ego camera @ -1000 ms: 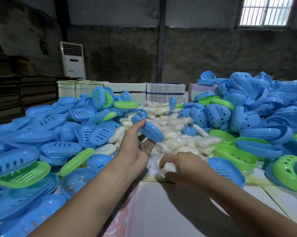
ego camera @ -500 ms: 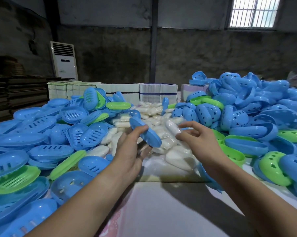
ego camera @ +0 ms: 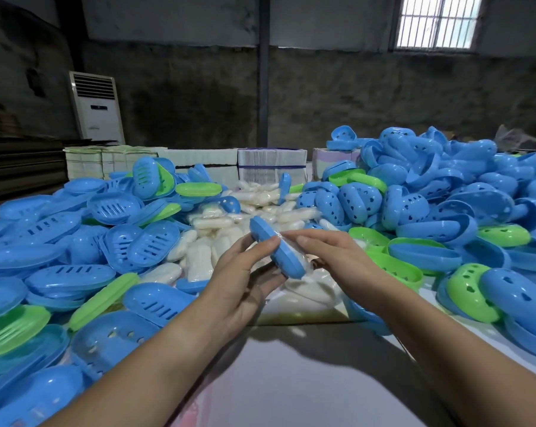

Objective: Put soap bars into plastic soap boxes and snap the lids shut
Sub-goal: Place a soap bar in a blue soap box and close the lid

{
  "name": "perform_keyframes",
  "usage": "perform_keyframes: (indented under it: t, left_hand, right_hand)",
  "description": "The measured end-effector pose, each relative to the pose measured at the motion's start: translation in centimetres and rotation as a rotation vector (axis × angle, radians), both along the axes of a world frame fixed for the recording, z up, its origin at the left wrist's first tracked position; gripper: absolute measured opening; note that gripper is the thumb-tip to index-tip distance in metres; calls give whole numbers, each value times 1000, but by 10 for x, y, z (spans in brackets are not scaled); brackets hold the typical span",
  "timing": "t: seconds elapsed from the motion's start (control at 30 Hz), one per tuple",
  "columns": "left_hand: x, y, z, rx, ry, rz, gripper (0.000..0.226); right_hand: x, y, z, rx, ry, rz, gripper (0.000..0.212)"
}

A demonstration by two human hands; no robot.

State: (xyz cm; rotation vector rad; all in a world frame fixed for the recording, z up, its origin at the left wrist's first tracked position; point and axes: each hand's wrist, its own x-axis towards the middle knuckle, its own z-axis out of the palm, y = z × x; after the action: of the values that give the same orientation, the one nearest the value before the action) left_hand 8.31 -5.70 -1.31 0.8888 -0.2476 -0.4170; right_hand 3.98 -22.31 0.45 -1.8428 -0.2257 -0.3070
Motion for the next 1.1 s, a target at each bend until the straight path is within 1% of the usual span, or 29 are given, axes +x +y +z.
perform_keyframes:
  t: [0.03,0.07,0.1,0.13,0.17,0.2,0.23,0.3,0.37,0.47,0.57,0.67,0.73,0.83,0.93,1.1]
  left_hand:
    - [0,0,1,-29,27,0,62]
    - [0,0,2,-60,56,2,62]
    - [1,0,3,-91,82,4,62]
    - [2,1,3,-122,103,3,62]
    - [3,2,3,-152,118,-6,59]
    - [5,3,2,-178,129,-19,55]
    - [5,3,2,-197,137,-35,52]
    - [6,3,1,-213,136,-61,54]
    - [7,6,0,-225,126,-70,61]
    - [8,8,3,-254,120,-76,65]
    - [9,10,5,-265,105,-82,60]
    - [9,11,5,-266,96,-64,54]
    - [9,11,6,-254,98,-51,47]
    - [5,9,7,-219,103,-49,32]
    - [3,7,8,-208,112,-53,30]
    - [3,6,6,-213,139,-44,29]
  right_hand:
    - [1,-3,2,-17,-24,-39,23]
    - [3,-7,3,-42,-62,-129,22]
    - [6,-15,4,-101,-96,-287,22]
    - [10,-25,4,-208,-106,-491,24]
    - [13,-37,3,-359,-80,-695,28]
    - [14,-50,1,-529,-21,-848,33]
    - [14,-62,-2,-690,60,-940,38]
    - [14,-80,-6,-903,236,-1006,43]
    - [14,-88,-8,-984,360,-986,44]
    - [13,-95,-10,-1017,413,-962,43]
    - [12,-97,-12,-1002,361,-966,41]
    - [13,-95,-11,-972,223,-970,50]
    - [15,-92,-10,-932,112,-965,54]
    - [16,-88,-9,-877,3,-969,49]
    - [17,-87,-8,-824,-59,-963,46]
    - [16,-79,0,-559,-295,-909,33]
